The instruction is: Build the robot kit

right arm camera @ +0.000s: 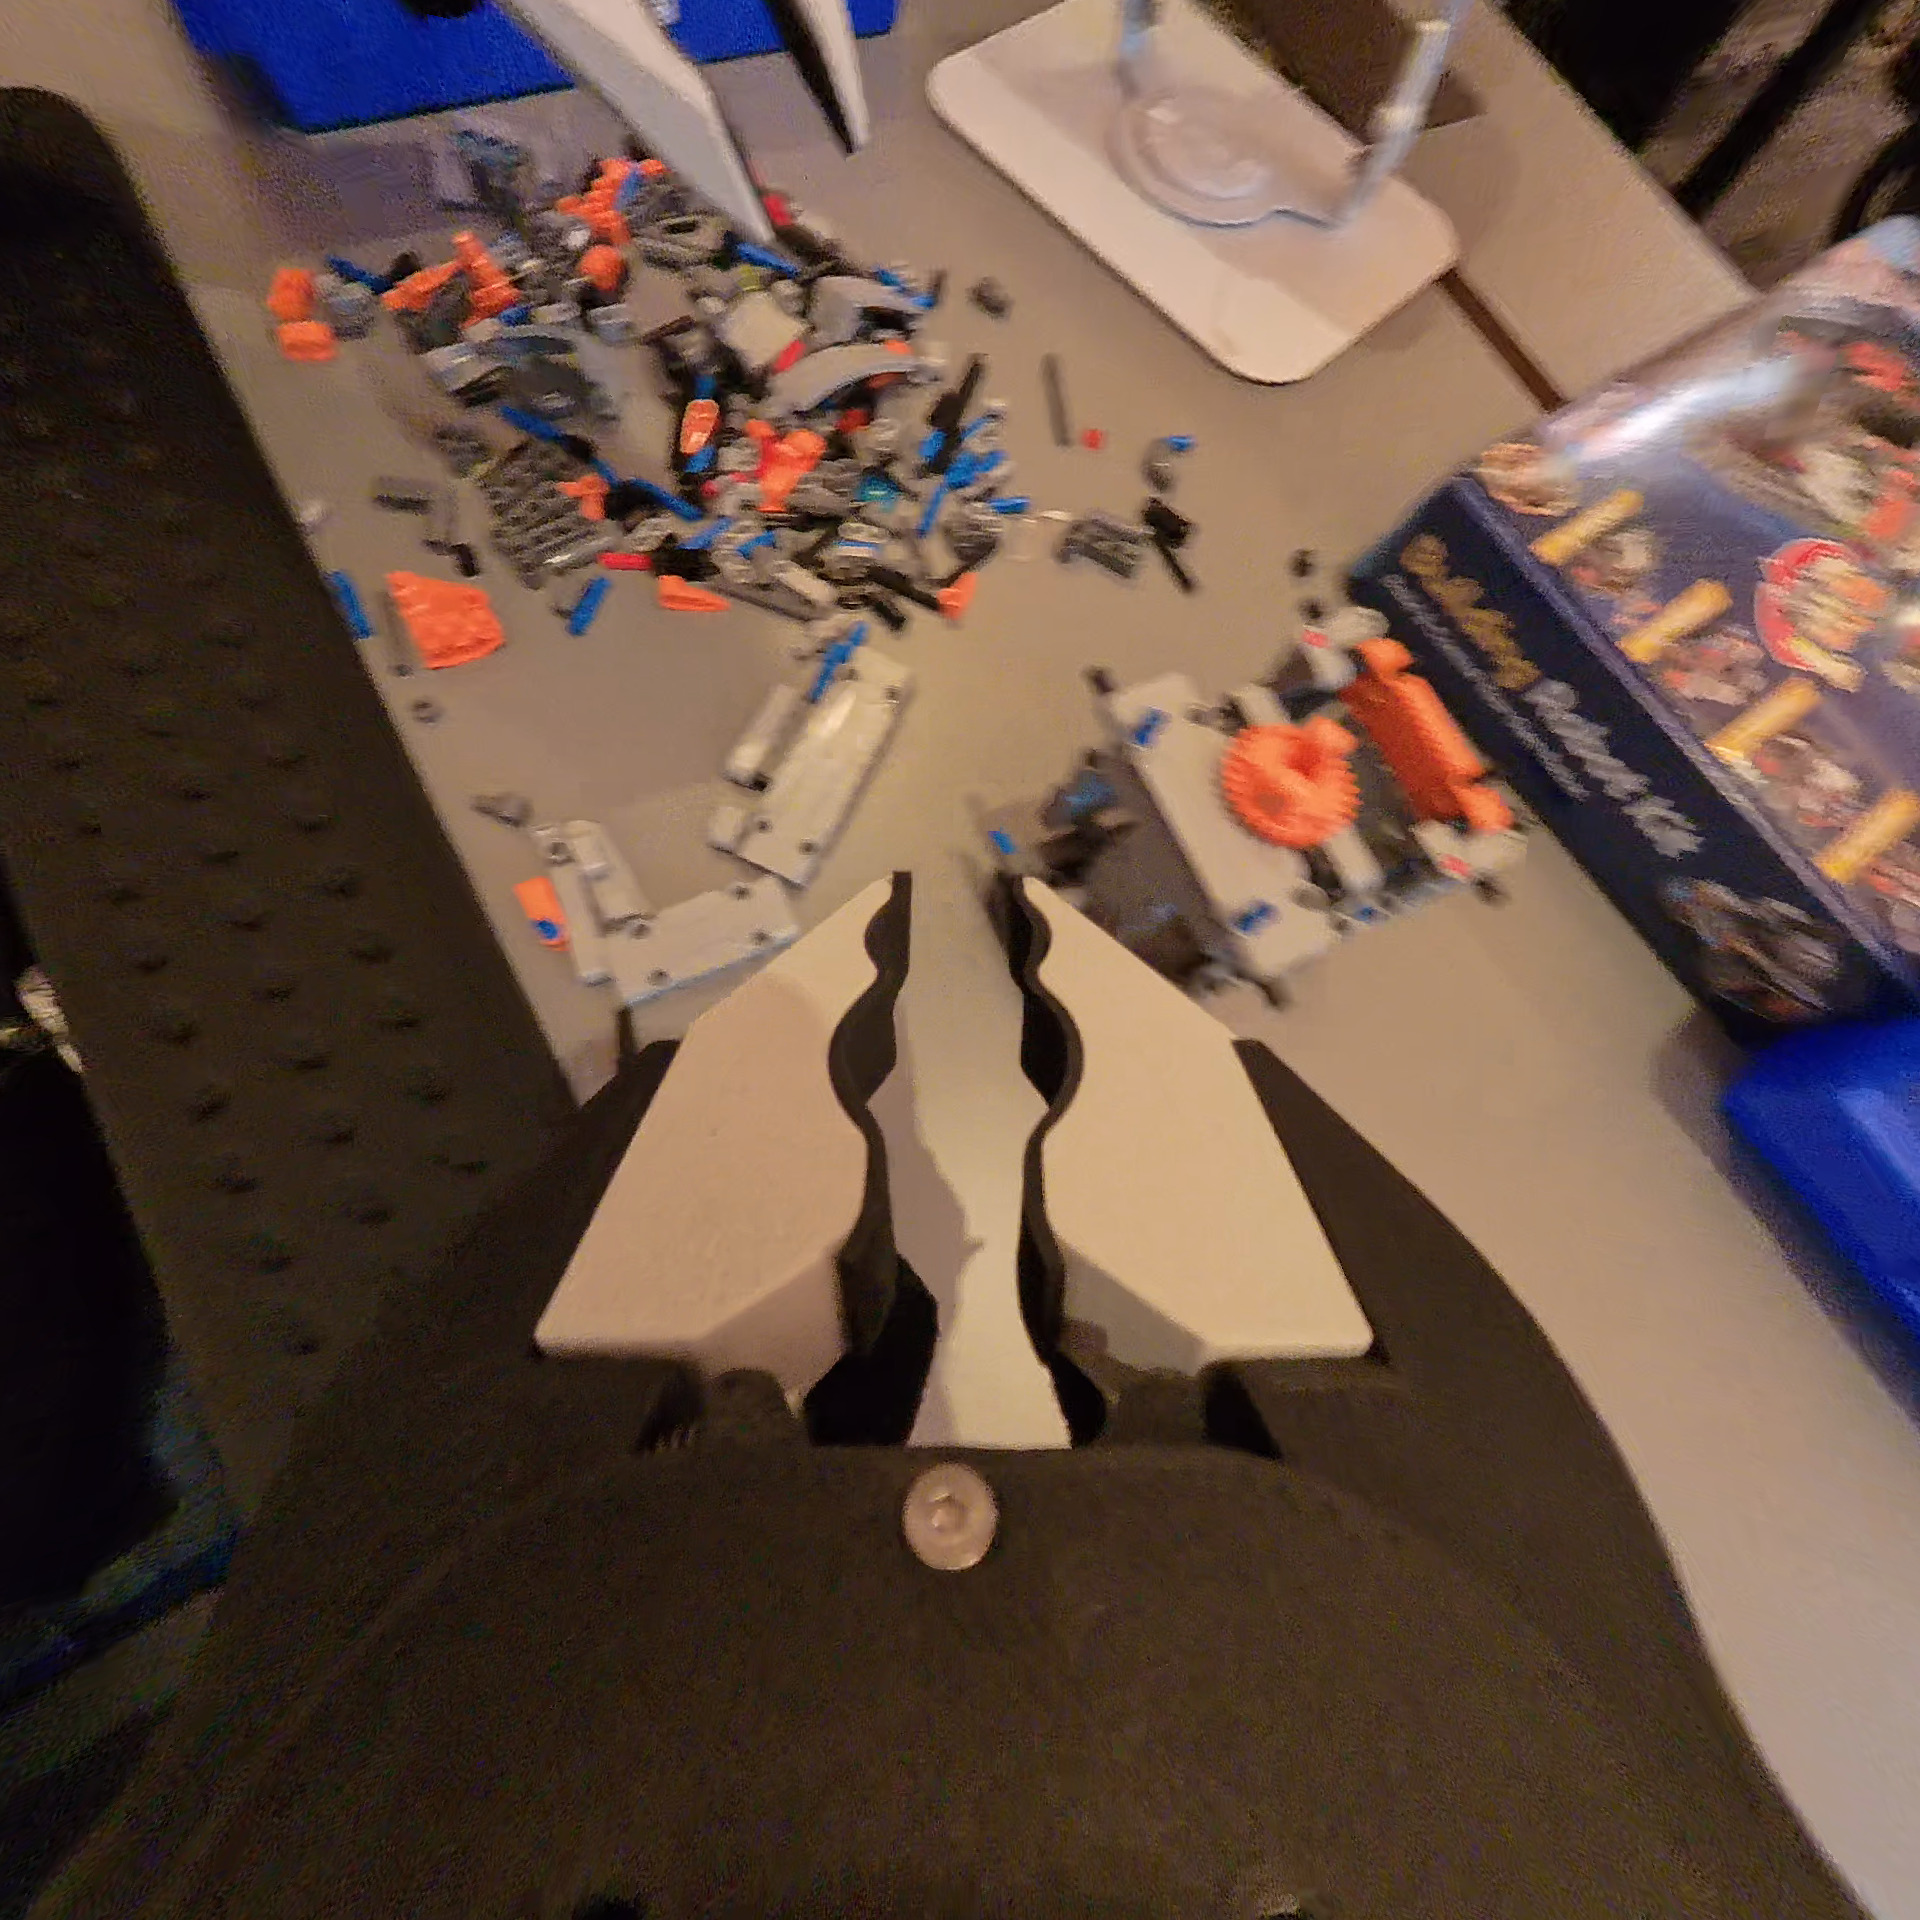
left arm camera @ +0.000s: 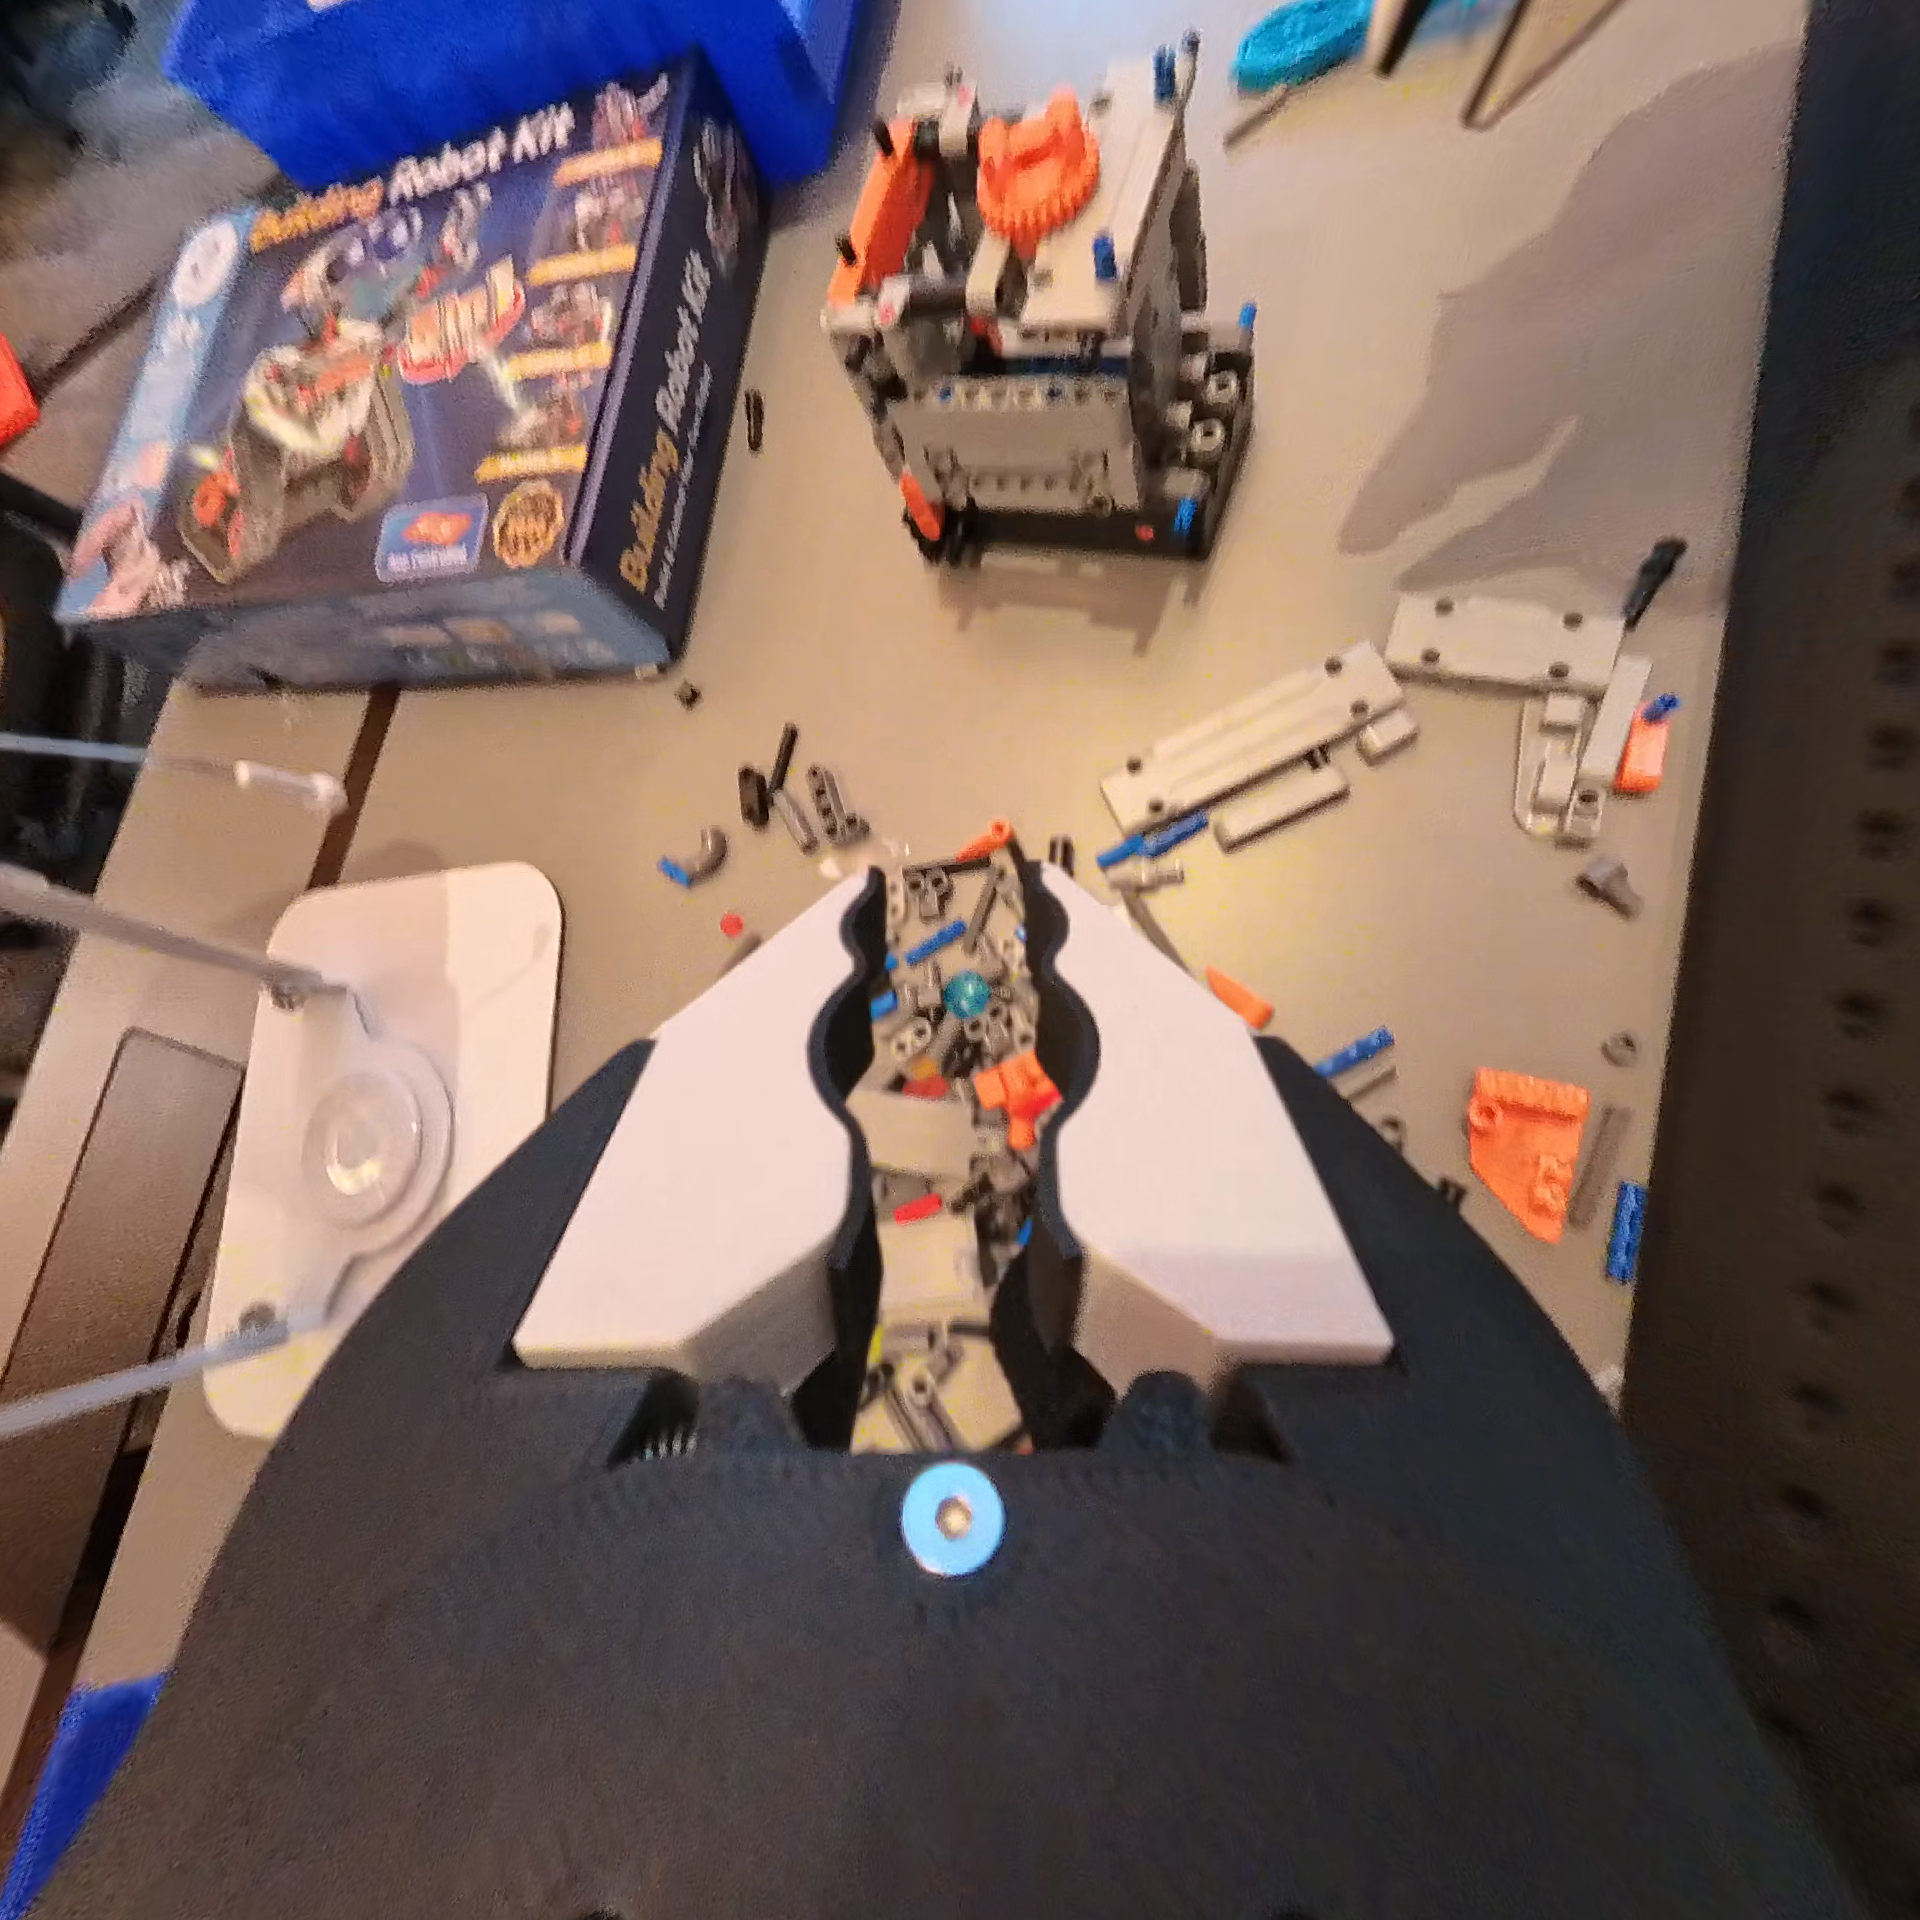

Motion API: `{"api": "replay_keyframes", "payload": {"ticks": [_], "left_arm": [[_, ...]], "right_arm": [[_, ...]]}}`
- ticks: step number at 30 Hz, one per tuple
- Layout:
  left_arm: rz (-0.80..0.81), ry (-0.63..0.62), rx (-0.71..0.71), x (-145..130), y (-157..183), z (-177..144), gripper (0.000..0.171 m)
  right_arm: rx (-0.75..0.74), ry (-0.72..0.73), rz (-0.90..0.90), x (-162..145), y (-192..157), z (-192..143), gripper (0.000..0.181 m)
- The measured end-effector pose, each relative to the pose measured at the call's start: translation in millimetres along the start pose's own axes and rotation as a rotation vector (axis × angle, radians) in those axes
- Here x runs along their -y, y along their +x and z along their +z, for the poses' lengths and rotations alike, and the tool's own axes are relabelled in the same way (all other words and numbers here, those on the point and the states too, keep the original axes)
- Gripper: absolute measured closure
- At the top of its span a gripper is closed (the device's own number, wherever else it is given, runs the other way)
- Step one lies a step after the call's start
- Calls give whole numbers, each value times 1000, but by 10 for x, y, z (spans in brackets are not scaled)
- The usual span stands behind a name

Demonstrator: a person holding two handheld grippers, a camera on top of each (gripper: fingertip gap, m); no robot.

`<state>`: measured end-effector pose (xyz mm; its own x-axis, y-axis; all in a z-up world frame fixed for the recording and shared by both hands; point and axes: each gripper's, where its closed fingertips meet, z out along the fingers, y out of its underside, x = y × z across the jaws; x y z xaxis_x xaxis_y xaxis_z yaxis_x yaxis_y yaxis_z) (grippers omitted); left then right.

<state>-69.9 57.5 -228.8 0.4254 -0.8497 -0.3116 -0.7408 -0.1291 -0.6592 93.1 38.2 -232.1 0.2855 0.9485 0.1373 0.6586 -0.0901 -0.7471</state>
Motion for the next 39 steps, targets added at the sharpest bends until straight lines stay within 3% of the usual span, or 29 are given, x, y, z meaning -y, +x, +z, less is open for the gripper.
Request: {"api": "replay_keyframes", "payload": {"ticks": [7, 12, 15, 19, 24, 26, 33, 35, 39], "left_arm": [[9, -116, 8, -517, 213, -114, 144], [-72, 22, -25, -486, 316, -265, 128], [-145, 94, -26, -443, 306, -291, 98], [-340, 231, -141, -345, 299, -325, 77], [-339, 360, -200, -190, 352, -414, 70], [-322, 408, -195, -96, 360, -477, 81], [-221, 414, -103, -86, 368, -529, 171], [-228, 384, -206, -104, 512, -465, 171], [-203, 344, -192, -141, 553, -364, 171]], "right_arm": [[150, -113, -11, -154, -533, 447, 162], [164, -96, -61, -80, -676, 522, 162], [181, -37, -93, 103, -769, 606, 163], [187, 44, -120, 361, -849, 742, 162], [199, 159, -127, 721, -949, 845, 159], [191, 175, -127, 802, -934, 907, 158], [206, 187, -132, 867, -892, 1088, 159], [200, 197, -135, 859, -864, 1105, 160], [184, 220, -108, 816, -784, 1100, 160]]}}
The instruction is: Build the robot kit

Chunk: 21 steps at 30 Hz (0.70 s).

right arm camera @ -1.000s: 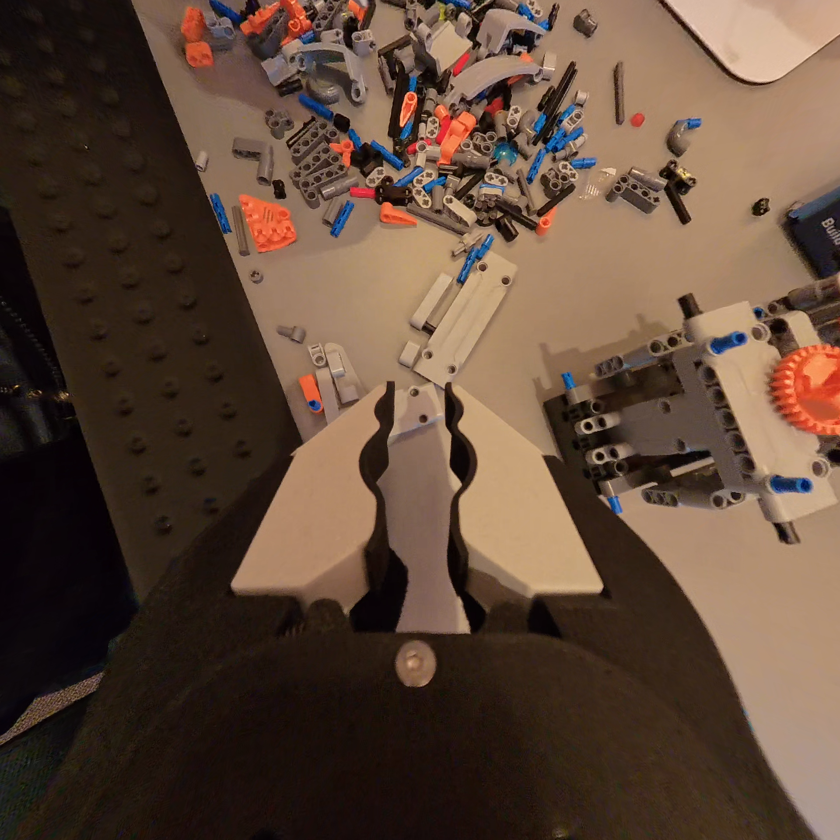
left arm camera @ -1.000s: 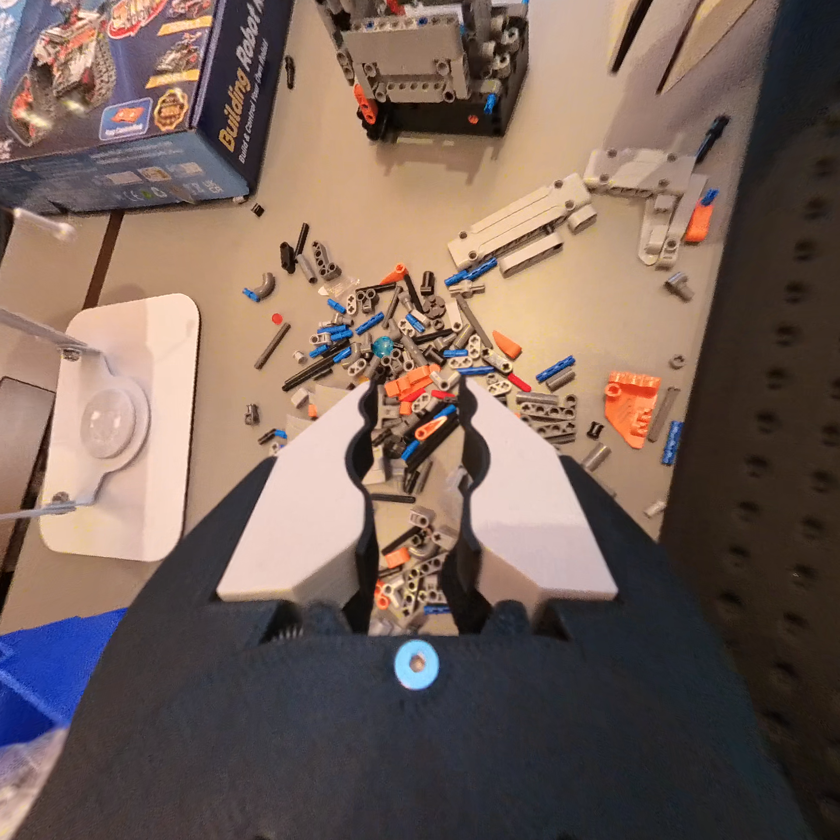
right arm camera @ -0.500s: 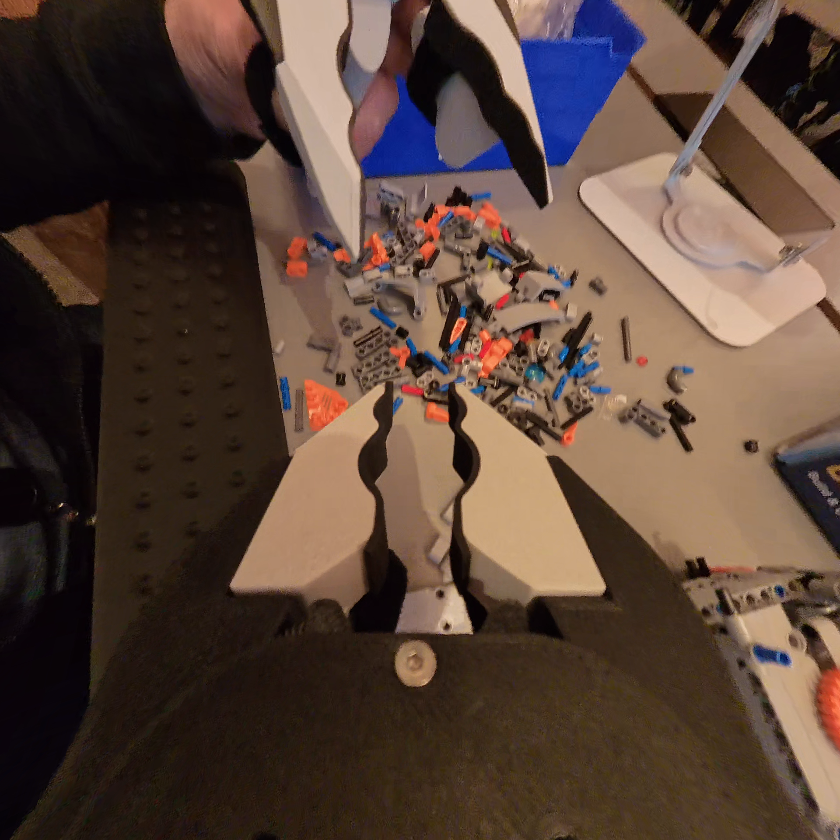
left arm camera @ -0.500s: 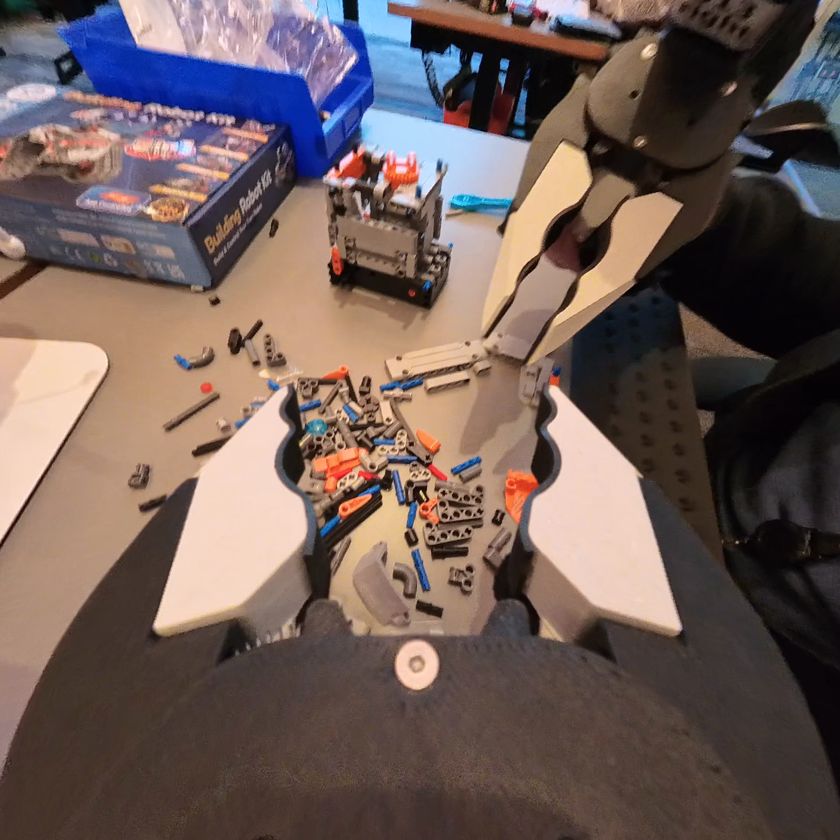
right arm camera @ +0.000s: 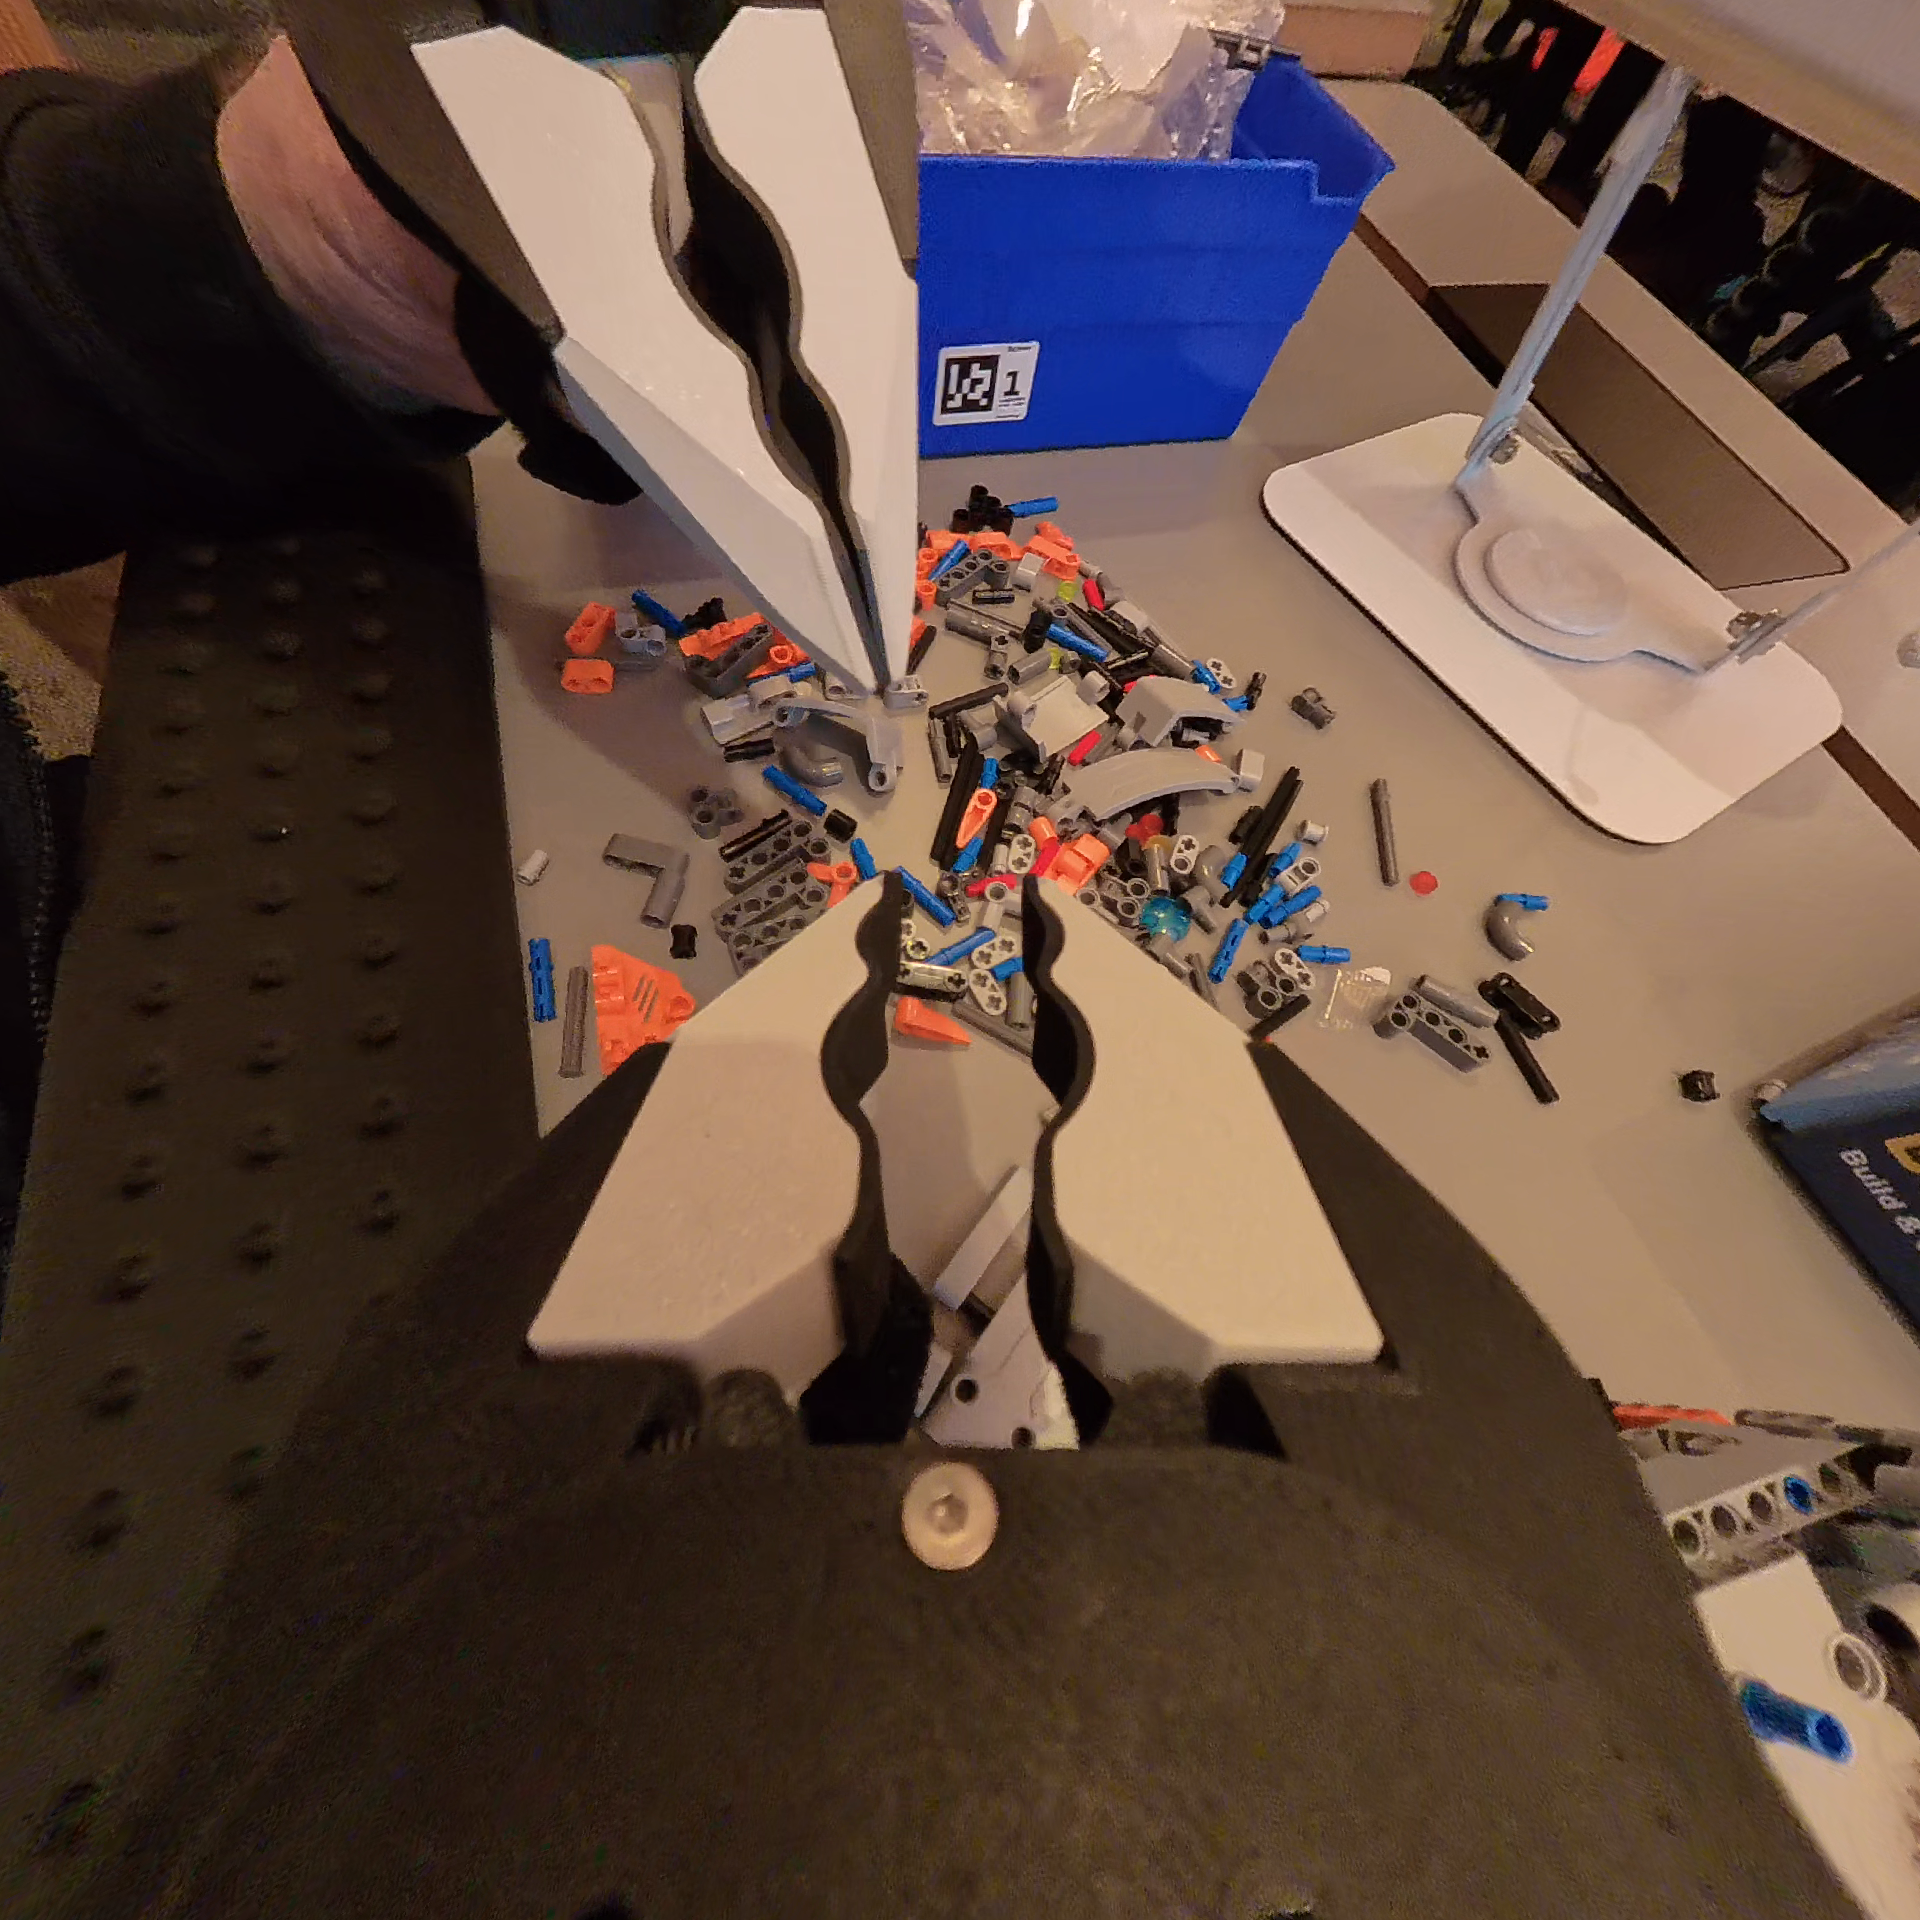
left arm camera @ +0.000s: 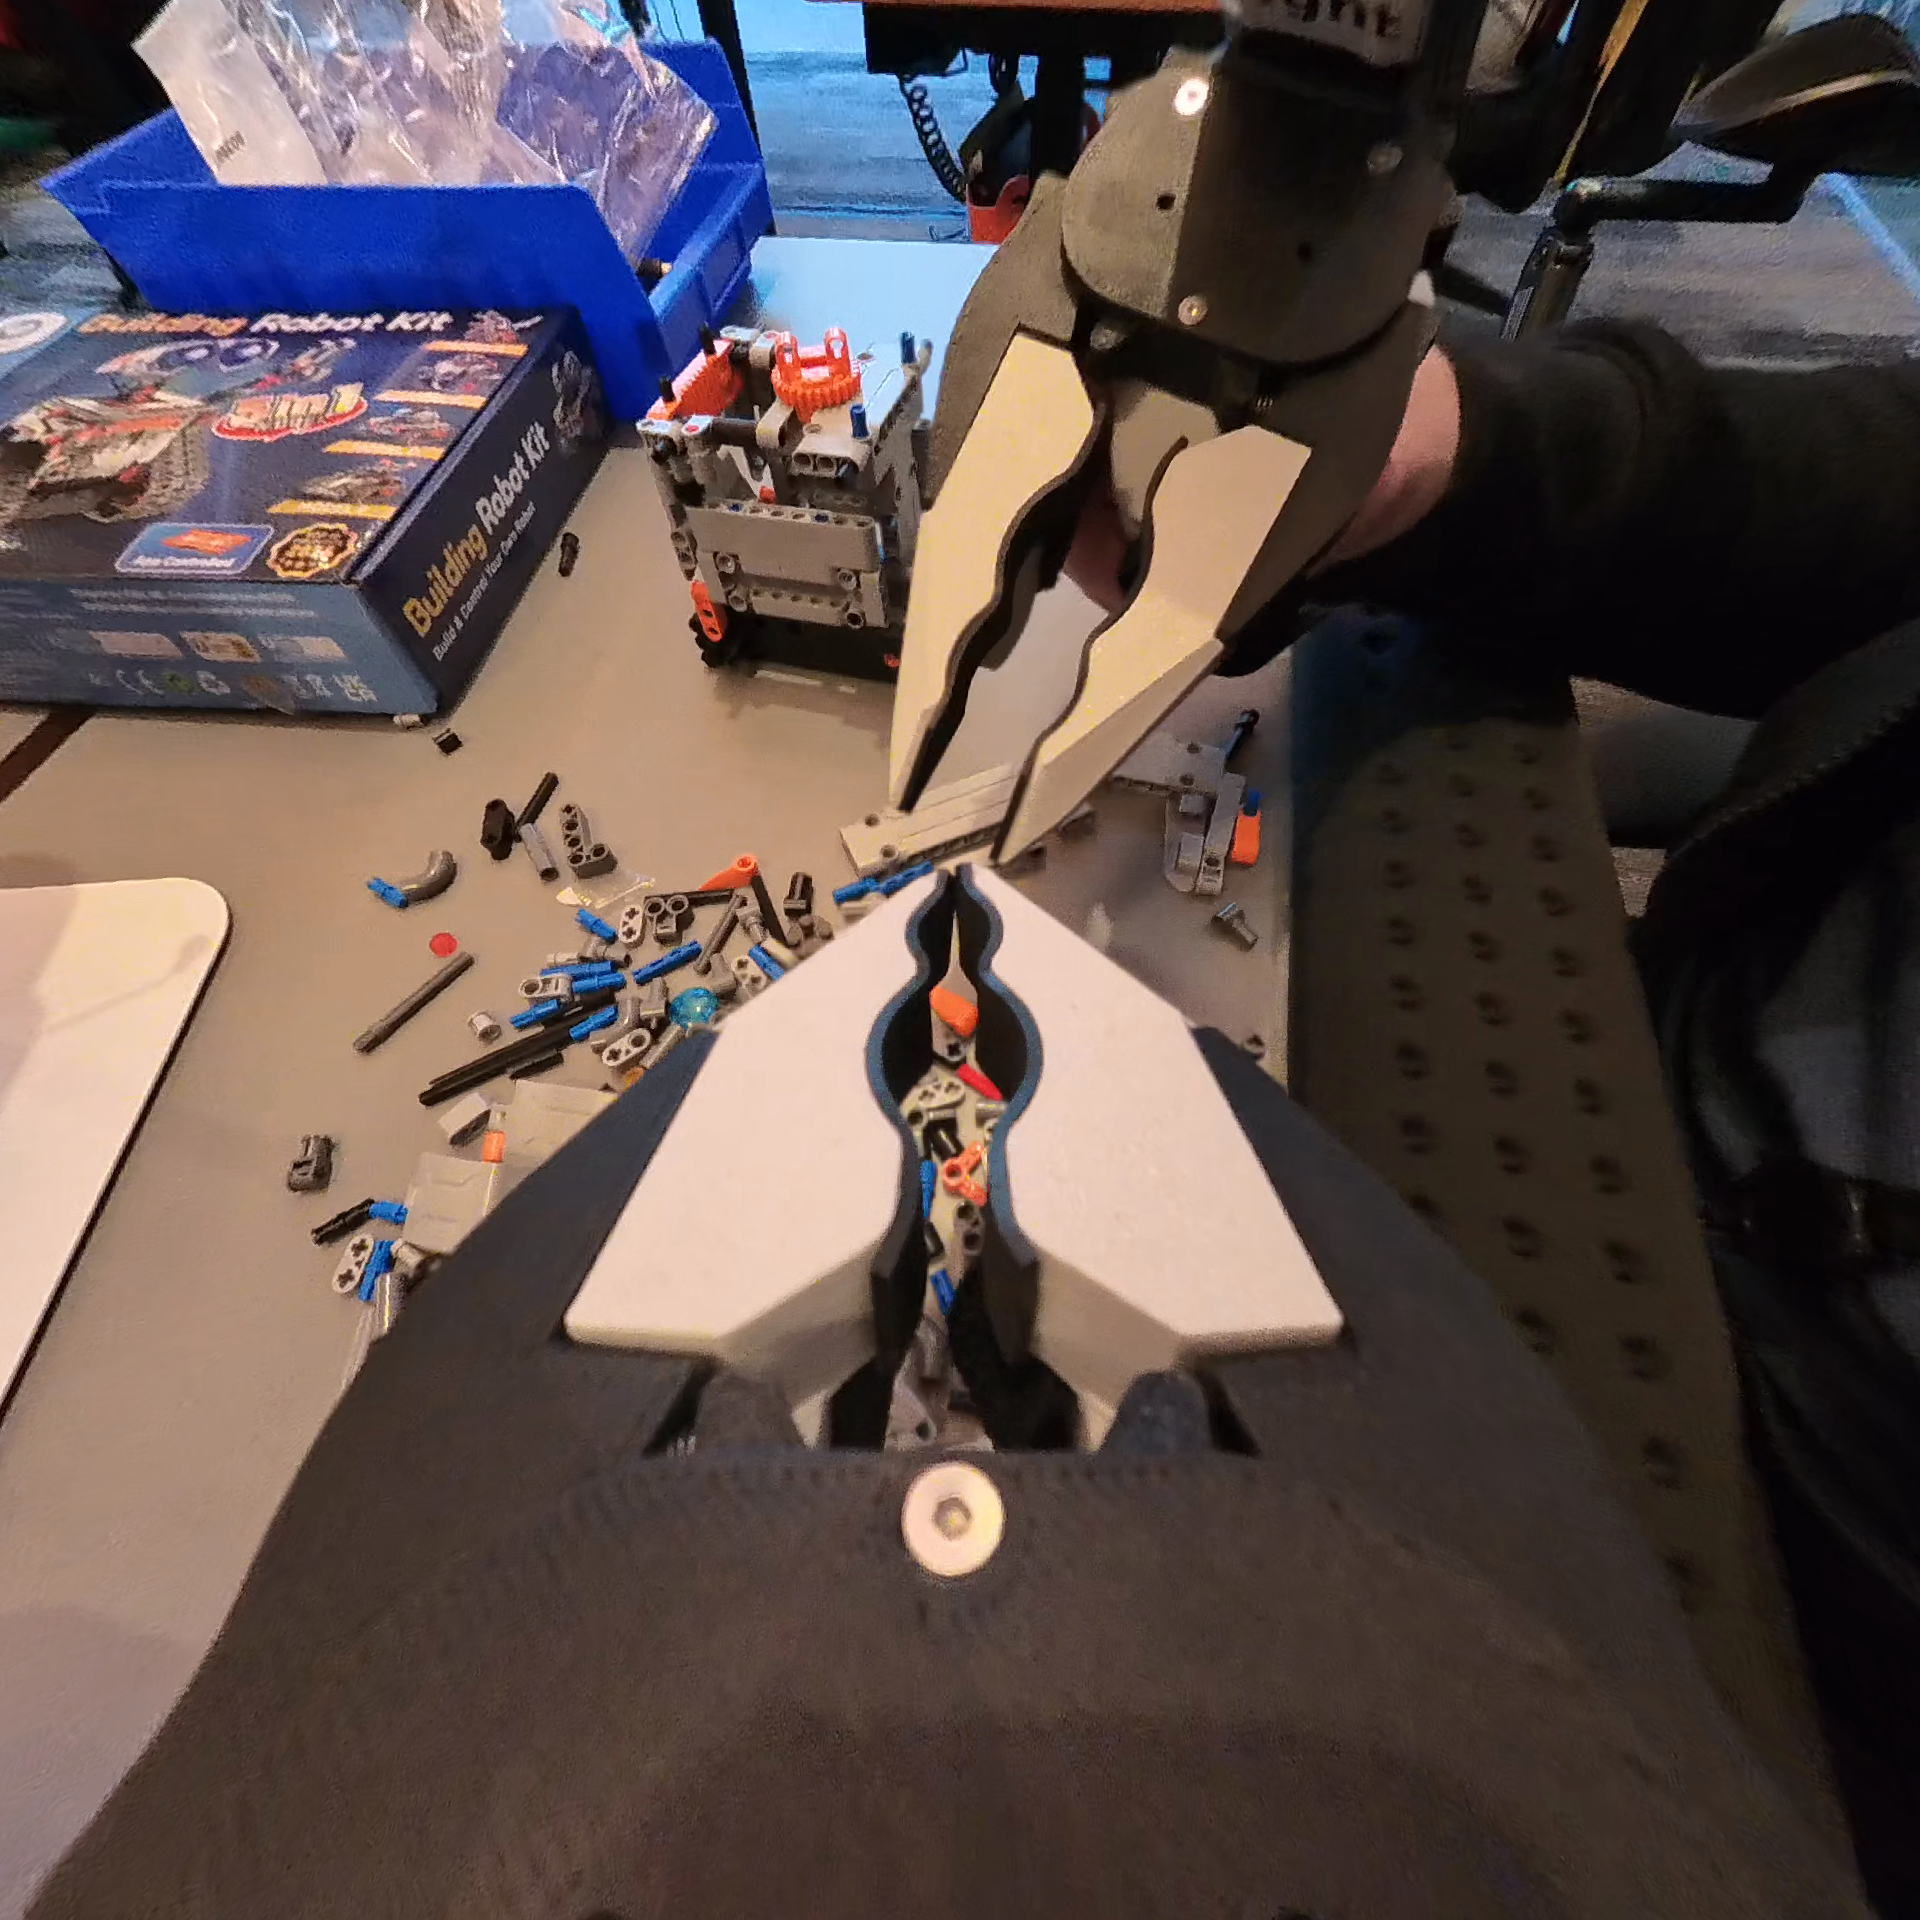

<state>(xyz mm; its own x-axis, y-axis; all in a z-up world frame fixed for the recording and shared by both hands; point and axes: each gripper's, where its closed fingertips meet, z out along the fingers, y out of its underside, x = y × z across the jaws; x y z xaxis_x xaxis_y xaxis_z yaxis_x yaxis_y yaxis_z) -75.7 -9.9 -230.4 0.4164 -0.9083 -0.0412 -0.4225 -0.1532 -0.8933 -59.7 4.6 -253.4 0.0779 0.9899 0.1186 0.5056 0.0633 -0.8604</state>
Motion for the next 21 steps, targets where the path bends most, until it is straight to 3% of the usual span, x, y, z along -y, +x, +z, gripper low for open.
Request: {"api": "replay_keyframes", "payload": {"ticks": [11, 21], "left_arm": [[37, 40, 206, 96, -287, -159, 171], [76, 87, 295, 201, -377, -273, 171]], "right_arm": [[-43, -24, 38, -161, 145, -25, 157], [-70, -45, 37, -263, 215, -29, 157]]}}
